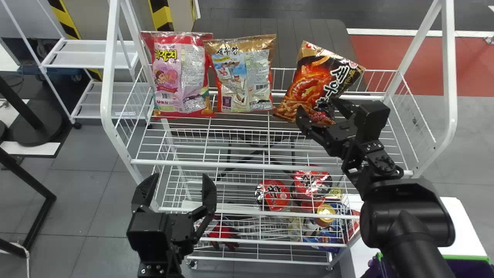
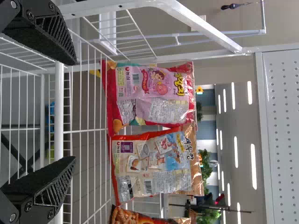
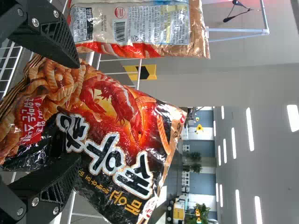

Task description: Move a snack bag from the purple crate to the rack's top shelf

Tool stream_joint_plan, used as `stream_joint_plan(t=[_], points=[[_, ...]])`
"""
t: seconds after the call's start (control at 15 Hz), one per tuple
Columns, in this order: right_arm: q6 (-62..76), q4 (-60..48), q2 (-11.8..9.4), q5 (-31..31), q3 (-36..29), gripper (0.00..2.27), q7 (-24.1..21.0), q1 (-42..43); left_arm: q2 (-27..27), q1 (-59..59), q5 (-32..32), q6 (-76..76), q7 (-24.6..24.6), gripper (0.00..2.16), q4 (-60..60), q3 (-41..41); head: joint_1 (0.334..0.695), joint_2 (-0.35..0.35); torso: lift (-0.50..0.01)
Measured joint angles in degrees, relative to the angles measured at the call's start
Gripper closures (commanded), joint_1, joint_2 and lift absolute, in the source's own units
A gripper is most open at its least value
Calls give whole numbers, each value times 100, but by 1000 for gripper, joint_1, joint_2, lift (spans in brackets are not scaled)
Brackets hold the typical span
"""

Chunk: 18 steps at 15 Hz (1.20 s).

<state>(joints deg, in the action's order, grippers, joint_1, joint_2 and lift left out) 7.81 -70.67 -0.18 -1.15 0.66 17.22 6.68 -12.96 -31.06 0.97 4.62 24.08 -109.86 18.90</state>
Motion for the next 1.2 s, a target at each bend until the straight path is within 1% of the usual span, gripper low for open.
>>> stream_joint_plan(t=[0.53, 0.8, 0.87, 1.0, 1.07, 1.2], points=[[211, -1190, 0, -15, -8, 147, 9, -707, 5, 4, 0, -1, 7, 90, -17, 0, 695, 9, 1], [142, -1149, 0, 43, -151, 151, 9, -606, 21, 13, -29, -1, 0, 90, -13, 25, 695, -12, 1], [121, -1069, 0, 91, -179, 198, 12, -532, 21, 13, -33, -7, 0, 90, -6, 25, 695, -16, 1], [46, -917, 0, 287, -201, 221, 37, -387, 21, 19, -34, -15, 8, 90, 21, 15, 695, -18, 1], [-14, -870, 0, 385, -192, 286, 52, -341, 21, 19, -33, -13, 9, 90, 32, 11, 695, -17, 1], [-110, -788, 0, 519, -132, 289, 62, -291, 21, 20, -28, -3, 9, 90, 44, 4, 695, -12, 1]])
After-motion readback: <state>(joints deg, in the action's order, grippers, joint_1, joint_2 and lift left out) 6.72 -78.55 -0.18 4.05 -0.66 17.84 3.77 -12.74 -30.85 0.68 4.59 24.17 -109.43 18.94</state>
